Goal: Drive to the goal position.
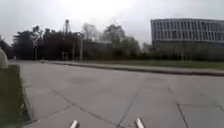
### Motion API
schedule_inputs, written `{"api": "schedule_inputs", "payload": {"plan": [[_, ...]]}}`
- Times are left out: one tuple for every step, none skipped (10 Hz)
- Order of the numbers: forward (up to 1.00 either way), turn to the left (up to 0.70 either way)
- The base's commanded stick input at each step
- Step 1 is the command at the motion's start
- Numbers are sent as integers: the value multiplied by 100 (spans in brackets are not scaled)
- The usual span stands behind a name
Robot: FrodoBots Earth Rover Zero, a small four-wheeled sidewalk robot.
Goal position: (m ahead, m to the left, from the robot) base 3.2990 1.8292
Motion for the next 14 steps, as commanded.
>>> {"api": "schedule_inputs", "payload": {"plan": [[100, 21], [100, 31], [100, 40], [68, 59], [12, 93], [0, 100], [0, 100], [0, 100], [0, 100], [0, 100], [0, 98], [0, 75], [0, 53], [0, 30]]}}
